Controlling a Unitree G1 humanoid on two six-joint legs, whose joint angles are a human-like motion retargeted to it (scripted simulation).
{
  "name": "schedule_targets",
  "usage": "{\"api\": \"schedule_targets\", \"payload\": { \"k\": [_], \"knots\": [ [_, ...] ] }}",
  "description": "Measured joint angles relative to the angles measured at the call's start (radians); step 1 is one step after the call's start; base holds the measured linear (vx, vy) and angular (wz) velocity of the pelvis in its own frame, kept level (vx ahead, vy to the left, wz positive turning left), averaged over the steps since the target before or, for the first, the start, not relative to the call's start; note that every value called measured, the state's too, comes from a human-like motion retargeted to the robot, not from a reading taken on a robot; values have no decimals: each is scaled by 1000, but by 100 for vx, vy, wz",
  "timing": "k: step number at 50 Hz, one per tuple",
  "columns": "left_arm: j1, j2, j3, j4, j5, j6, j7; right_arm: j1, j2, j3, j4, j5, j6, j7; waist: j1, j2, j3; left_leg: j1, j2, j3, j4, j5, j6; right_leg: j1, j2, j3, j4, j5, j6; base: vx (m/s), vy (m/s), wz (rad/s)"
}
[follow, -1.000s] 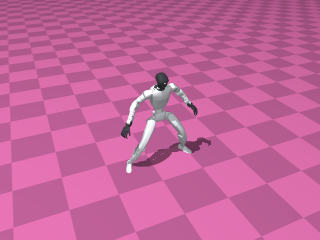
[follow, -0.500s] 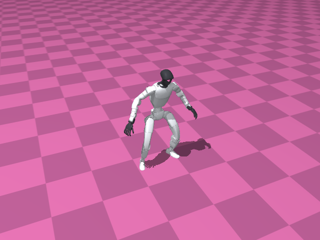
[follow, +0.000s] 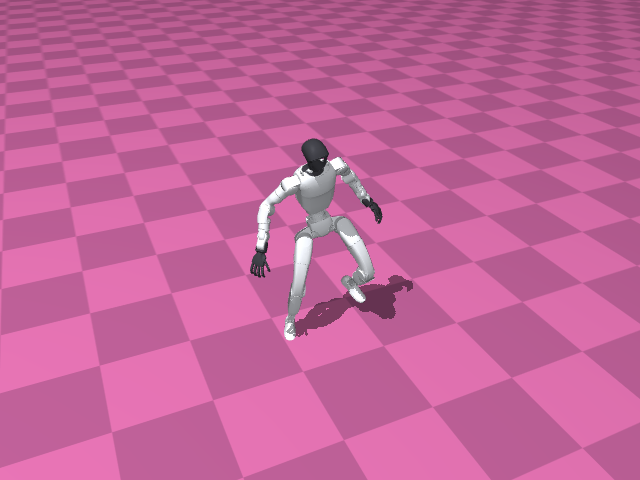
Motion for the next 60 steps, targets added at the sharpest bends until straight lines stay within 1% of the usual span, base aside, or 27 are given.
{"api": "schedule_targets", "payload": {
  "k": [3,5,8,11,12,14,17,18,22,24,27,28,30,33,35,37,38,40,43,45,48,50,52,53,55,57,60],
  "knots": [
    [21,0,15,-5,1,-4,12,-25,7,-4,19,-23,5,3,4,-42,-3,-127,42,3,315,-83,4,-37,-55,30,2,22,9,-2,7,5],
    [32,0,21,-4,6,-2,10,-38,-3,2,16,-29,5,4,6,-68,-4,-190,50,-16,459,-112,-1,-68,-92,56,5,37,17,-1,11,4],
    [50,-1,27,4,14,0,3,-49,-17,4,4,-25,5,-1,0,-96,-4,-217,53,-56,548,-141,-4,-87,-142,82,-2,57,36,1,15,4],
    [70,-7,34,14,21,6,-6,-45,-33,-1,-14,-11,6,-6,-3,-93,-8,-178,98,-84,516,-146,24,-84,-162,94,-14,71,48,4,19,-8],
    [76,-9,37,19,22,9,-10,-41,-40,-2,-20,-5,6,-7,-2,-85,-10,-154,119,-90,480,-128,34,-80,-161,95,-18,74,48,4,22,-22],
    [82,-17,39,27,24,17,-22,-21,-66,-6,-47,12,3,-9,4,-53,-12,-94,165,-96,367,-40,42,-73,-146,97,-20,77,40,4,24,-28],
    [86,-24,51,57,6,21,-24,-36,-56,-22,-20,7,3,-24,2,-6,-26,20,209,-102,113,133,18,-60,-112,91,-23,83,31,3,28,-24],
    [84,-24,54,68,-2,19,-23,-45,-48,-28,-6,4,2,-31,-1,8,-31,62,216,-103,13,171,7,-55,-102,87,-22,85,31,2,33,-8],
    [58,-9,61,105,-32,12,-23,-48,-25,-61,24,31,-3,-60,-20,55,-39,228,241,-84,-415,211,-5,-39,-85,59,-12,96,47,-1,40,18],
    [34,10,63,119,-45,10,-25,-38,-2,-83,35,58,-6,-78,-23,71,-37,300,245,-81,-617,256,-7,-30,-83,45,-8,107,57,-5,48,34],
    [14,44,72,119,-52,7,-27,-5,44,-109,45,96,-10,-93,-18,85,-42,362,243,-94,-800,327,-12,-19,-88,24,-15,135,72,-7,57,37],
    [7,59,75,114,-53,5,-27,5,61,-114,48,108,-10,-94,-15,81,-41,371,240,-84,-814,305,-6,-11,-98,18,-29,152,81,-10,65,38],
    [0,85,80,98,-54,-1,-18,25,91,-116,52,124,-8,-92,-9,63,-38,380,226,-47,-799,186,14,7,-130,9,-67,202,107,-11,70,39],
    [-14,132,83,72,-47,-8,2,32,143,-105,57,125,3,-80,-8,17,-3,352,178,-32,-695,14,29,44,-192,20,-139,349,131,-14,76,41],
    [-20,156,78,50,-25,-8,6,60,156,-84,21,118,7,-63,-10,2,32,312,153,-51,-597,-36,26,53,-212,64,-158,465,147,-16,75,39],
    [-16,178,75,41,-16,-6,18,75,178,-64,1,103,15,-55,-13,2,51,295,153,-63,-549,-59,18,30,-189,112,-118,513,167,-15,67,20],
    [-13,190,73,40,-17,-4,27,75,192,-55,1,90,17,-55,-14,4,57,299,155,-62,-548,-68,19,8,-174,115,-71,497,168,-15,61,5],
    [-21,214,71,49,-30,6,39,54,223,-38,18,57,21,-56,-13,10,69,316,162,-52,-569,-77,36,-55,-161,58,87,404,127,-15,55,-8],
    [-50,245,71,63,-53,30,37,44,237,-11,21,31,16,-46,-10,29,83,328,171,-45,-605,-62,92,-142,-172,-68,389,227,2,-14,43,0],
    [-82,260,75,71,-76,49,32,42,241,-12,26,27,12,-39,-22,34,83,327,159,-51,-641,-47,119,-183,-155,-89,560,140,-46,-10,35,36],
    [-109,266,80,65,-109,57,37,65,240,-34,39,35,8,-40,-39,34,63,338,123,-54,-717,-26,120,-225,-97,-74,737,45,-57,-5,31,48],
    [-97,260,90,50,-123,42,42,106,242,-63,45,27,-8,-52,-61,32,41,323,99,-62,-693,-41,111,-224,-97,-97,839,-5,-43,4,30,60],
    [-104,255,89,37,-132,41,41,113,232,-70,57,39,-10,-52,-59,27,23,319,69,-54,-725,-35,115,-235,-89,-129,878,-46,-68,-7,26,9],
    [-123,256,82,34,-134,50,37,97,223,-62,67,57,-1,-47,-44,23,17,329,51,-40,-777,-19,122,-249,-71,-138,873,-63,-91,-14,22,-33],
    [-141,250,72,30,-131,56,28,82,213,-57,83,75,2,-40,-28,13,7,332,20,-21,-815,-10,134,-245,-49,-166,849,-78,-104,-10,19,-25],
    [-141,242,64,28,-122,55,20,76,204,-52,90,84,1,-33,-21,1,-1,328,-12,-8,-823,-13,141,-220,-21,-189,782,-70,-90,-5,16,-6],
    [-128,224,54,29,-101,53,9,76,185,-43,77,98,1,-20,-10,-19,-10,317,-61,12,-818,-22,142,-169,36,-193,619,-23,-44,-3,11,-8]
  ]
}}
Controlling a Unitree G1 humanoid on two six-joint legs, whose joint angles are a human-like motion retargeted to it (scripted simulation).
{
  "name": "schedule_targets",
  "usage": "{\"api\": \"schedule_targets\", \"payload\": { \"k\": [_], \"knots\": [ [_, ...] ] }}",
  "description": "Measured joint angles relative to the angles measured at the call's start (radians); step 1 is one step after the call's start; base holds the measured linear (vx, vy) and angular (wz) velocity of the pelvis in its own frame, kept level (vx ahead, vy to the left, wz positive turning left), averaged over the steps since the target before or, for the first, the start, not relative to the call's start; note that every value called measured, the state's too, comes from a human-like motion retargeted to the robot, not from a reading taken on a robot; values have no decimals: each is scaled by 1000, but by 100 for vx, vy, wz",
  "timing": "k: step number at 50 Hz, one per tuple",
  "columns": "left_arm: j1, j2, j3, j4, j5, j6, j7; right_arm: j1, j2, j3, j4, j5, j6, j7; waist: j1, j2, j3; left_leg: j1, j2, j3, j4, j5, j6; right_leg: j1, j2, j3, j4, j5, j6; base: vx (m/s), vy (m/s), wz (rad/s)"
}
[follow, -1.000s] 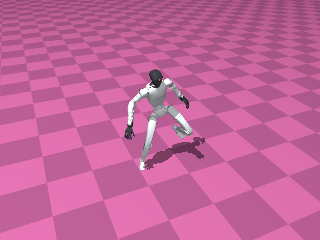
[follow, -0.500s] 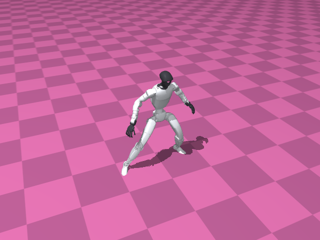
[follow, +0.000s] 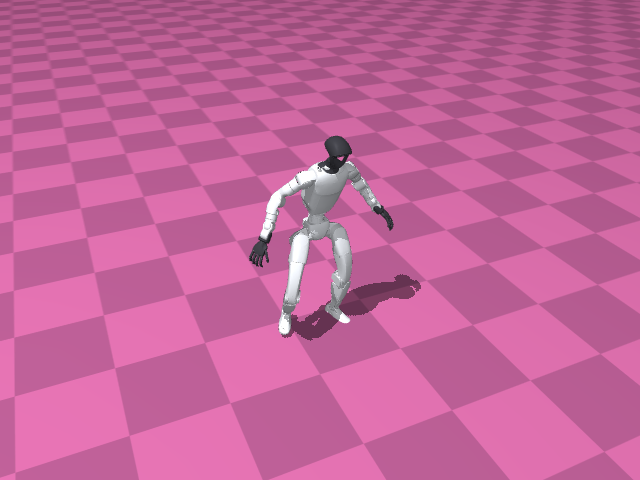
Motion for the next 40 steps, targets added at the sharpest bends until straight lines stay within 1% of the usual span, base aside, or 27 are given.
{"api": "schedule_targets", "payload": {
  "k": [3,5,7,8,10,12,13,15,17,20,23,26,29,32,36,38,40],
  "knots": [
    [28,-27,5,17,8,-6,8,-19,-5,6,3,2,8,5,10,-27,-11,-11,-46,30,20,-12,-11,69,58,33,-220,84,59,-1,6,-26],
    [50,-49,13,28,6,-10,13,-25,-11,13,-2,-3,11,1,27,-37,-18,-20,-65,62,39,-26,-27,118,72,32,-341,45,74,-1,1,-56],
    [71,-76,25,40,7,-13,14,-36,-21,22,-9,-11,12,-2,47,-36,-19,-37,-66,99,81,-32,-42,163,74,21,-432,-40,68,-3,-1,-70],
    [81,-92,30,45,12,-13,14,-41,-26,27,-12,-16,13,-3,56,-32,-16,-50,-63,114,116,-27,-48,180,75,24,-467,-66,62,-5,-2,-70],
    [102,-129,42,52,35,-14,8,-57,-42,38,-20,-31,13,4,69,-17,-5,-92,-45,127,216,9,-67,189,78,47,-498,-76,49,-7,-2,-69],
    [137,-169,40,41,81,-17,-16,-23,-81,45,-73,-39,6,23,81,7,3,-147,-27,108,332,67,-106,171,72,77,-479,-65,48,-7,-2,-59],
    [160,-183,40,42,95,-25,-14,-30,-75,39,-63,-61,6,19,79,5,-3,-171,-20,96,381,90,-133,168,66,87,-480,-60,56,-7,-1,-42],
    [194,-202,33,37,135,-39,-25,-33,-82,39,-70,-84,-4,18,70,3,-7,-222,2,80,485,83,-175,167,50,101,-492,-61,65,-7,1,-21],
    [216,-210,26,33,168,-48,-40,-30,-97,35,-87,-90,-11,19,54,0,-8,-262,49,85,603,19,-177,162,30,111,-496,-62,68,-7,4,1],
    [234,-213,15,20,195,-48,-65,6,-138,26,-144,-79,-20,28,37,3,0,-307,141,87,787,-65,-143,143,-1,128,-472,-59,82,-7,8,8],
    [239,-203,21,22,167,-44,-50,-1,-127,1,-129,-82,-10,19,23,-16,-5,-337,196,35,917,-117,-134,133,-33,147,-467,-54,96,-5,12,4],
    [231,-183,19,12,133,-42,-35,12,-128,-13,-129,-76,-6,11,17,-32,-1,-345,240,-17,981,-146,-136,126,-73,163,-458,-52,115,-4,17,13],
    [219,-159,11,-1,108,-41,-22,33,-129,-31,-128,-71,-3,5,12,-39,-2,-327,293,-46,973,-160,-127,124,-111,171,-453,-45,138,-2,24,21],
    [196,-139,3,-5,91,-38,-18,43,-135,-48,-119,-71,-1,2,15,-33,-2,-277,334,-60,880,-161,-114,122,-138,180,-451,-29,161,-1,31,12],
    [180,-128,-1,7,89,-38,-24,31,-150,-58,-88,-83,2,-18,17,-9,-9,-156,370,-35,632,-156,-94,112,-159,193,-445,-9,190,-1,39,1],
    [173,-122,0,19,93,-40,-30,11,-155,-61,-66,-87,2,-34,11,2,-16,-87,398,24,483,-158,-74,102,-169,196,-440,0,204,-2,47,11],
    [161,-114,-1,32,100,-40,-41,-21,-157,-61,-41,-80,4,-58,4,14,-21,-13,412,101,312,-147,-68,91,-173,196,-444,19,215,-5,51,14]
  ]
}}
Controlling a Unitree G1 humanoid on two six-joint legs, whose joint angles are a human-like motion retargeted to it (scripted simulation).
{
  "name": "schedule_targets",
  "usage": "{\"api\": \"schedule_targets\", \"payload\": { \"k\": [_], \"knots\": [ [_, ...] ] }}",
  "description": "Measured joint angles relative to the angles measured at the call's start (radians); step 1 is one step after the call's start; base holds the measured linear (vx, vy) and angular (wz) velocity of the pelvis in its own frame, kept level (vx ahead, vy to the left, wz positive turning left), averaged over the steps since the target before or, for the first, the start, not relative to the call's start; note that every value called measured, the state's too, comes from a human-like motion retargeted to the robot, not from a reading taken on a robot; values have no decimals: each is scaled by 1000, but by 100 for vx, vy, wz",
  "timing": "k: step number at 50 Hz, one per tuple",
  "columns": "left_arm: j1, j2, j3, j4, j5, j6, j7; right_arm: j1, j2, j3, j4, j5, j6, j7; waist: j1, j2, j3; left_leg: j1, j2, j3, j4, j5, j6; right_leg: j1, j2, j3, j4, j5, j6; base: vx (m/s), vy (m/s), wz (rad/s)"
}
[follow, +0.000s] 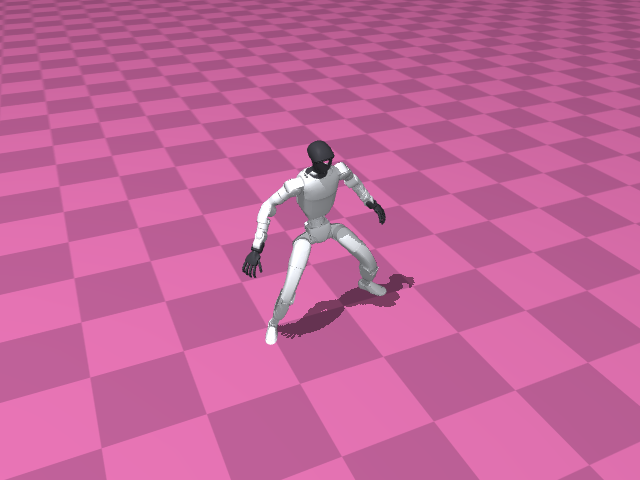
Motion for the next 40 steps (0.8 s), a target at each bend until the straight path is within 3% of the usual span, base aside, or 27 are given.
{"api": "schedule_targets", "payload": {
  "k": [2,5,9,11,13,15,21,27,31,37,40],
  "knots": [
    [-7,12,-3,12,10,-4,-6,-23,6,2,19,15,-2,-20,-3,18,-5,62,-15,11,-172,68,-19,-3,11,-5,-10,25,0,-5,58,8],
    [-13,36,-12,19,21,-13,-2,-32,27,7,39,36,-7,-32,-7,24,12,94,-67,-108,-264,196,-57,36,-2,-6,-44,77,-12,-3,67,15],
    [-27,74,-14,1,11,-12,41,-24,75,17,45,53,7,-24,-14,-11,47,-10,-103,-187,-67,164,-120,111,-49,-35,-158,268,-48,-6,69,37],
    [-37,86,-10,-6,1,-16,60,-17,102,22,46,54,14,-16,-20,-27,53,-28,-131,-188,-39,135,-126,140,-64,-45,-231,405,-39,-6,70,45],
    [-40,94,-3,-13,-13,-18,77,-7,127,26,43,50,17,-13,-26,-31,57,-31,-145,-187,-36,117,-122,148,-50,-39,-256,469,-19,-5,64,31],
    [-31,104,3,-23,-31,-15,91,10,144,31,34,44,15,-13,-27,-23,59,-26,-142,-185,-39,112,-115,119,-25,-55,-164,406,-23,-5,56,8],
    [-47,154,17,-43,-88,20,82,34,148,45,8,16,8,25,-16,9,72,-20,-119,-162,-51,98,-72,-38,-57,-206,488,30,-213,-5,41,-6],
    [-89,150,29,-57,-123,43,76,57,142,15,23,25,10,35,-19,-9,45,-39,-196,-140,-65,83,-42,-88,27,-172,774,-159,-247,-2,27,15],
    [-95,122,20,-58,-123,45,76,49,135,10,37,43,11,34,-5,-32,17,-55,-258,-94,-64,74,-27,-78,69,-211,723,-194,-247,-3,19,-19],
    [-90,67,3,-45,-100,31,71,21,115,32,16,49,14,43,10,-72,0,-100,-360,-23,-22,58,-20,-5,201,-145,249,-127,-117,-7,7,-18],
    [-85,36,11,-50,-88,22,77,-1,88,55,-22,45,8,37,25,-64,15,-139,-370,13,39,46,-37,42,217,-148,74,-191,-146,-13,-2,-33]
  ]
}}
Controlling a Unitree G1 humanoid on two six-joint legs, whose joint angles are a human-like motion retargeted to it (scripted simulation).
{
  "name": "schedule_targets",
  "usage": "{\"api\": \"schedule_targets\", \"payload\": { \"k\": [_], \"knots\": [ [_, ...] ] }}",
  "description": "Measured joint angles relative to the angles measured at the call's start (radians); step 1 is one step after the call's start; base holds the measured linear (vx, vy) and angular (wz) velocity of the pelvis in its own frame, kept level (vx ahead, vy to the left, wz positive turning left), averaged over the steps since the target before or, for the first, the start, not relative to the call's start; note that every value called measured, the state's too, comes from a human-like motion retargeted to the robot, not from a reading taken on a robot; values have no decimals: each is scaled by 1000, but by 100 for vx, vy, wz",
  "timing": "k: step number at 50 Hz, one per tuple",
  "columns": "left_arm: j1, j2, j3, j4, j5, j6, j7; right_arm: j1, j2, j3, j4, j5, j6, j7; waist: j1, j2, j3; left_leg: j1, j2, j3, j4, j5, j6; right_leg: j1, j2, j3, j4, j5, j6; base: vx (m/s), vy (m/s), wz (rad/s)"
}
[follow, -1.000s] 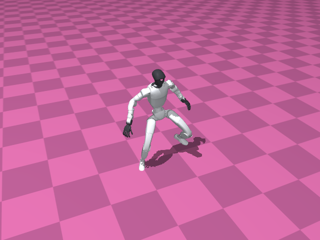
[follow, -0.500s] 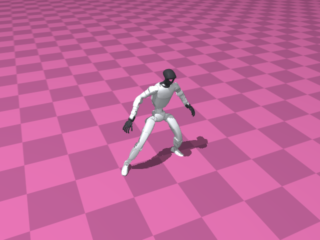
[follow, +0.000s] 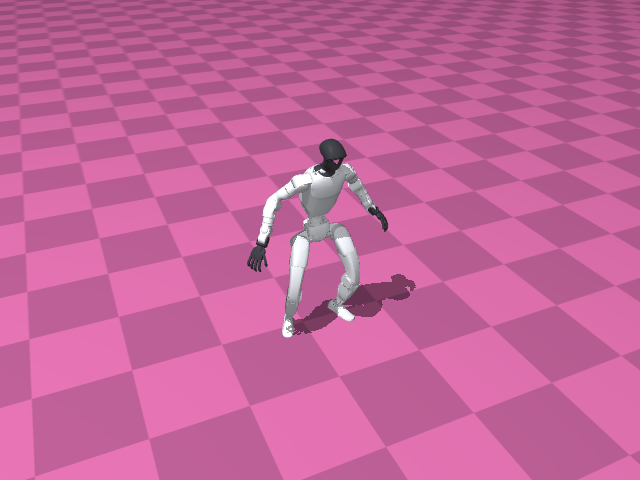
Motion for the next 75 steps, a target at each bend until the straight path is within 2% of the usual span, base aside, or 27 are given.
{"api": "schedule_targets", "payload": {
  "k": [3,6,8,10,11,13,15,18,25,28,30,33,38,42,44,45,47,50,52,55,58,62,65,67,69,72,75],
  "knots": [
    [7,-54,21,-11,7,-2,-1,-36,-43,21,-46,-36,-5,8,5,46,46,-51,21,-5,103,11,-14,-70,-11,39,104,-14,-43,-18,-4,-33],
    [31,-101,29,-25,25,-8,-1,-67,-90,46,-95,-82,-13,4,-1,78,75,-153,26,-70,238,97,-78,-125,-18,67,159,-22,-56,-19,-6,-18],
    [39,-122,20,-31,46,-12,-7,-91,-125,57,-123,-100,-20,1,-29,66,85,-233,-27,-102,302,160,-101,-163,-76,85,171,-31,-59,-22,7,44],
    [46,-134,11,-33,66,-15,-13,-116,-152,67,-148,-111,-25,0,-62,39,88,-292,-65,-114,361,157,-102,-208,-140,109,193,-28,-44,-18,5,56],
    [59,-134,10,-34,77,-16,-14,-122,-158,72,-164,-112,-28,-3,-67,35,88,-304,-41,-124,405,126,-102,-218,-139,115,200,-29,-43,-10,-9,6],
    [82,-128,7,-35,98,-15,-17,-132,-166,81,-193,-107,-32,-9,-60,43,90,-317,42,-141,500,55,-89,-225,-108,118,202,-28,-51,-7,-11,-39],
    [92,-118,2,-36,115,-9,-26,-138,-174,82,-216,-92,-34,-10,-54,55,92,-318,118,-142,574,-2,-43,-225,-88,119,186,-16,-59,-7,1,-30],
    [90,-102,-7,-34,121,-1,-40,-138,-181,73,-232,-70,-32,-3,-57,62,87,-299,179,-149,605,-53,9,-221,-84,114,156,9,-58,-6,10,2],
    [51,-72,-25,-40,78,-7,-48,-122,-161,42,-178,-49,-20,-15,-55,85,74,-171,225,-143,381,-92,38,-193,-94,85,74,81,-22,-5,20,17],
    [27,-60,-34,-47,65,-14,-47,-124,-143,32,-132,-43,-17,-37,-48,98,73,-86,198,-140,137,-89,35,-196,-97,75,52,112,-5,-8,32,14],
    [10,-48,-41,-48,59,-19,-42,-136,-124,33,-97,-36,-17,-55,-40,104,84,-28,168,-165,-20,-41,31,-196,-97,72,44,128,2,-9,35,4],
    [-4,-22,-58,-57,63,-23,-39,-141,-96,46,-70,-29,-15,-58,-33,94,107,-43,155,-196,-7,4,25,-194,-107,79,43,146,-9,-10,34,7],
    [-44,36,-84,-53,77,-25,-28,-134,-35,78,-59,-30,-8,-47,-25,44,123,-84,130,-198,45,-12,4,-178,-135,78,-8,205,-17,-6,30,19],
    [-76,58,-82,-33,68,-23,-16,-119,20,93,-53,-46,-7,-47,-29,17,112,-78,114,-199,-4,15,14,-139,-132,43,-102,325,-6,-2,22,17],
    [-72,62,-73,-30,61,-27,-11,-102,48,91,-46,-58,-15,-50,-32,13,102,-66,127,-198,-22,31,18,-135,-109,54,-105,365,22,4,14,-2],
    [-55,62,-65,-32,71,-32,-11,-76,62,81,-52,-69,-30,-57,-31,16,98,-57,145,-197,-8,29,16,-139,-96,72,-65,358,49,7,9,-14],
    [-60,78,-68,-41,48,-30,-7,-68,66,85,-58,-68,-34,-54,-31,23,95,-47,166,-200,-42,48,28,-154,-68,86,-14,306,43,-3,5,-21],
    [-73,111,-79,-48,11,-24,-3,-68,61,88,-60,-61,-35,-51,-32,41,98,-37,210,-204,-64,66,35,-187,-91,43,177,181,-25,-4,-1,-24],
    [-103,138,-87,-50,-24,-11,0,-85,44,97,-55,-44,-24,-39,-34,50,100,-39,226,-214,-101,86,44,-221,-100,55,295,104,-97,-9,-9,-15],
    [-130,160,-82,-47,-58,2,14,-90,28,94,-43,-34,-12,-32,-43,59,100,-51,246,-237,-108,95,36,-257,-84,143,431,14,-126,-3,-15,3],
    [-140,162,-66,-52,-85,1,41,-80,19,80,-29,-41,-6,-39,-48,63,103,-64,262,-253,-75,86,28,-235,-98,194,417,-41,-116,2,-21,0],
    [-145,146,-55,-56,-124,-18,78,-88,5,73,-9,-51,-2,-51,-41,62,105,-79,284,-250,-28,84,5,-148,-166,138,155,-51,-77,2,-31,-23],
    [-138,120,-49,-51,-136,-36,96,-108,-6,83,-3,-47,-1,-62,-45,48,108,-79,284,-243,-22,103,-16,-56,-175,106,-147,92,-13,3,-45,-16],
    [-117,90,-36,-48,-119,-38,96,-115,-10,88,-6,-50,-5,-70,-55,44,114,-64,283,-245,-39,129,-19,-44,-161,162,-214,224,10,1,-53,-3],
    [-105,58,-27,-43,-117,-30,89,-135,-14,99,-9,-61,0,-72,-66,53,124,-30,285,-248,-115,185,-10,-76,-145,197,-172,272,23,-3,-57,-6],
    [-63,5,-6,-35,-70,-24,64,-143,-15,106,-23,-98,-12,-87,-71,85,119,27,332,-238,-220,285,-18,-120,-102,192,-65,221,48,3,-61,-26],
    [-22,-44,3,-25,5,-22,39,-143,-23,113,-40,-117,-29,-105,-73,107,105,82,370,-194,-319,371,-32,-106,-54,164,-61,179,49,5,-58,-21]
  ]
}}
